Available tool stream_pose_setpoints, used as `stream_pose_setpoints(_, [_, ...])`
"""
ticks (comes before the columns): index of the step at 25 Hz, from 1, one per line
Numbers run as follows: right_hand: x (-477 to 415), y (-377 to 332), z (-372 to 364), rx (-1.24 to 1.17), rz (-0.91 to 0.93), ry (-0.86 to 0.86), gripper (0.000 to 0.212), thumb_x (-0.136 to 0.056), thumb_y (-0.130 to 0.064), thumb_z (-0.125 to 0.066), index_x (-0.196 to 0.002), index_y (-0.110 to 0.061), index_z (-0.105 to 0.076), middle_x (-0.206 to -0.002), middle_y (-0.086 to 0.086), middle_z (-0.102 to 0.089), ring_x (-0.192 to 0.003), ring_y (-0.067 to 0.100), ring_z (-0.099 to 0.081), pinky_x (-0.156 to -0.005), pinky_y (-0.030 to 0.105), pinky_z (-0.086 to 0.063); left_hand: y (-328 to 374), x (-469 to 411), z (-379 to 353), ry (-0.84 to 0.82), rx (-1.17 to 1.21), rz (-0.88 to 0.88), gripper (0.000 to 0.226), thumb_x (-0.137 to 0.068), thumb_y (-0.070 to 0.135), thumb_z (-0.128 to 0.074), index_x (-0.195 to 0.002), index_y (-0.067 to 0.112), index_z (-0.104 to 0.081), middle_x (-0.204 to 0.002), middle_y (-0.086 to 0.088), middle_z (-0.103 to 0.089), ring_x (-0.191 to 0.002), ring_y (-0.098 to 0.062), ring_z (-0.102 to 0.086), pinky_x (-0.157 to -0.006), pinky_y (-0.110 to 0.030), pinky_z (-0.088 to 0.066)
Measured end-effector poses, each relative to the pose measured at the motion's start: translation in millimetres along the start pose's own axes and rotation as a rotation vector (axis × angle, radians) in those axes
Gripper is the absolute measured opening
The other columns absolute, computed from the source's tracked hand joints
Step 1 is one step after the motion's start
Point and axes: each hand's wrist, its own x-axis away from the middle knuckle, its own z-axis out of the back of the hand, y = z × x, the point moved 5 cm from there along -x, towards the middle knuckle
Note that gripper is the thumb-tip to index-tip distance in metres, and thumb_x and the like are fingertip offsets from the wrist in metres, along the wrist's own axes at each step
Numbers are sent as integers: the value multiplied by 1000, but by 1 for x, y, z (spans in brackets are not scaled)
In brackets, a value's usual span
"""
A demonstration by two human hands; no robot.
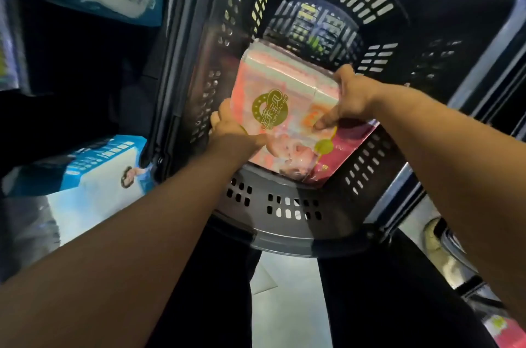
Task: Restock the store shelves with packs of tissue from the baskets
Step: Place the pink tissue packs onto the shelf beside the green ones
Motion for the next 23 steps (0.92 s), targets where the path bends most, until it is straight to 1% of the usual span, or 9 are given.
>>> stream_pose_setpoints(3, [27,-3,2,-61,120,34,112,-43,-37,-94,-137,-21,-36,-116,3,-57,-106,26,-55,-98,39,-45,5,16,6,-13,13,-39,106,-58,36,-88,-142,24,-25,-133,-4,-33,-123,-26,-41,-103,-44,-42])
stream_pose_setpoints(7, [80,-7,14,-80,217,172,88,-50,-33,-92,-127,-23,-49,-105,-1,-60,-95,23,-57,-80,29,-42,21,46,22,-2,-16,-90,110,-63,45,-84,-147,19,-17,-144,-9,-28,-132,-30,-35,-108,-47,-36])
stream_pose_setpoints(10, [125,-14,24,-229,230,105,81,-40,-41,-92,-111,-31,-56,-101,-4,-67,-95,21,-63,-90,35,-50,37,80,47,55,4,-127,96,-69,43,-81,-141,19,-23,-139,-8,-34,-126,-29,-43,-105,-48,-40])
stream_pose_setpoints(13, [176,-26,42,-291,264,52,84,-29,-46,-89,-105,-24,-58,-97,0,-71,-95,23,-67,-90,46,-53,57,116,84,5,93,-219,78,-70,35,-83,-126,17,-31,-125,-4,-46,-108,-19,-55,-90,-29,-51])
stream_pose_setpoints(15, [216,-40,56,-321,287,18,77,-38,-32,-93,-105,-19,-59,-94,2,-69,-92,22,-67,-90,46,-53,70,136,114,-104,177,-244,76,-70,27,-84,-124,22,-31,-111,9,-52,-93,-3,-56,-71,-8,-48])
stream_pose_setpoints(16, [237,-48,61,-333,300,-11,72,-43,-24,-94,-105,-17,-59,-93,3,-68,-90,21,-66,-89,46,-54,75,146,130,-168,239,-263,80,-67,26,-86,-127,23,-33,-106,15,-54,-90,2,-56,-70,-6,-46])
stream_pose_setpoints(18, [279,-66,75,-333,315,-46,72,-44,-23,-94,-107,-17,-59,-91,1,-69,-88,19,-67,-87,44,-54,86,170,164,-313,388,-277,88,-51,34,-91,-126,24,-45,-105,11,-65,-95,-5,-65,-81,-19,-51])
stream_pose_setpoints(21, [330,-95,91,-312,330,-48,71,-41,-33,-93,-104,-21,-63,-93,0,-72,-90,21,-69,-83,37,-55,90,216,204,-484,542,-288,97,-45,31,-94,-130,11,-51,-120,-15,-65,-111,-31,-63,-95,-44,-50])
stream_pose_setpoints(23, [356,-113,100,-320,364,-19,65,-45,-31,-96,-102,-22,-65,-93,0,-73,-89,18,-69,-81,34,-54,89,247,226,-450,569,-303,94,-49,27,-91,-130,7,-49,-121,-18,-64,-109,-34,-64,-93,-47,-51])
